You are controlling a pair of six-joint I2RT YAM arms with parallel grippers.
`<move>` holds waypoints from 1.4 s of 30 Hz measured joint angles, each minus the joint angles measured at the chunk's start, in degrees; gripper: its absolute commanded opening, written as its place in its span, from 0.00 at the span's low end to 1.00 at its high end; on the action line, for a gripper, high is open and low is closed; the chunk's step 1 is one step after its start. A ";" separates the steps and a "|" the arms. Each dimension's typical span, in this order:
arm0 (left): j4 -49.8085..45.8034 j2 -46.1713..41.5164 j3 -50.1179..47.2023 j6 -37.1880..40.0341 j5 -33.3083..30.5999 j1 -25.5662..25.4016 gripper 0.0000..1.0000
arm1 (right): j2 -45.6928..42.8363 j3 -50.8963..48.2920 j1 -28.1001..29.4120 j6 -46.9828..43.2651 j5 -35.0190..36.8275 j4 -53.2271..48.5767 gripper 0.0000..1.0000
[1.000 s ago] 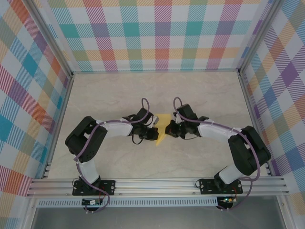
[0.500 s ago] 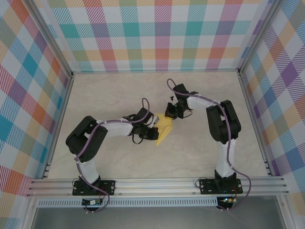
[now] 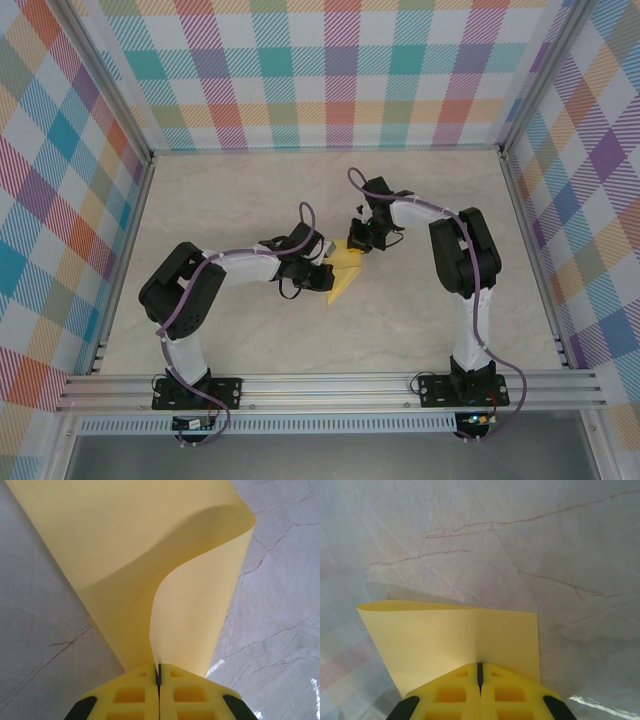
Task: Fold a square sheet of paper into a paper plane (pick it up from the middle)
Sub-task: Third fold the triangle at the center of the table.
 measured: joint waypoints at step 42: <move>0.92 0.79 -0.48 -0.28 0.24 0.15 0.05 | -34.97 -44.54 8.28 16.94 -8.33 31.10 0.00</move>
